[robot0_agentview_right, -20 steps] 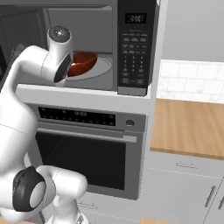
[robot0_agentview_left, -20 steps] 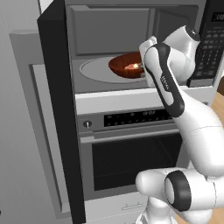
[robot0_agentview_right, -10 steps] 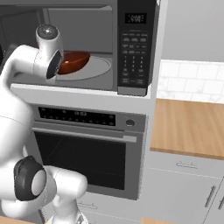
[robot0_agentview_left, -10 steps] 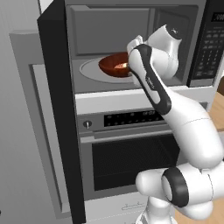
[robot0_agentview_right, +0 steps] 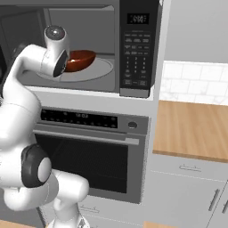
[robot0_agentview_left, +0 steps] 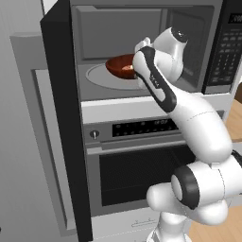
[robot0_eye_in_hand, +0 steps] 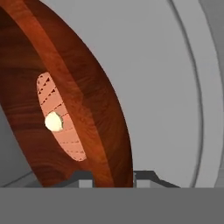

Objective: Open the microwave, place the bowl with waffle inside the microwave, then close the microwave door and turn it on.

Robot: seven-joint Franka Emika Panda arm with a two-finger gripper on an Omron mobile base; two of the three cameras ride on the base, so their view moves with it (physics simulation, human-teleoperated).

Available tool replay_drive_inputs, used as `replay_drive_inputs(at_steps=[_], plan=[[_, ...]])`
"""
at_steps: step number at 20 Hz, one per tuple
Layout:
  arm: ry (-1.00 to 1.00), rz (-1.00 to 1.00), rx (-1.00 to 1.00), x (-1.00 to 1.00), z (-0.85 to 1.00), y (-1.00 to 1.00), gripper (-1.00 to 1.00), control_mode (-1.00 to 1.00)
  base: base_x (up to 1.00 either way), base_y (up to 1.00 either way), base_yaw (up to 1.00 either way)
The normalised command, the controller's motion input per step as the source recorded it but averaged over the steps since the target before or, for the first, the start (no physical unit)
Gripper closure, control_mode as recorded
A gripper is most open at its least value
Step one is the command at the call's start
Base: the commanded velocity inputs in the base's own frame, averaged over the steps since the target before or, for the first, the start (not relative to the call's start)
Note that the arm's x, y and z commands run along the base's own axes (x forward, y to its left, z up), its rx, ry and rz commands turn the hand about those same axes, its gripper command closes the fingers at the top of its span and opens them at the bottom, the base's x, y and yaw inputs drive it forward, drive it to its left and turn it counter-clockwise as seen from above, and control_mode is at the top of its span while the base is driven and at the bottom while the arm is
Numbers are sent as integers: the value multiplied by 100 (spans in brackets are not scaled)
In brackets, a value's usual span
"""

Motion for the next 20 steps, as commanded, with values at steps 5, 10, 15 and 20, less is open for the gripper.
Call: replay_drive_inputs(at_steps=[5, 10, 15, 20], plan=[[5, 0, 5, 5, -4, -10, 100, -100, 0, 0, 0], [5, 0, 3, 5, -15, -2, 100, -100, 0, 0, 0], [0, 0, 0, 20, -7, 0, 100, -100, 0, 0, 0], [0, -2, -1, 1, -1, 4, 100, -100, 0, 0, 0]])
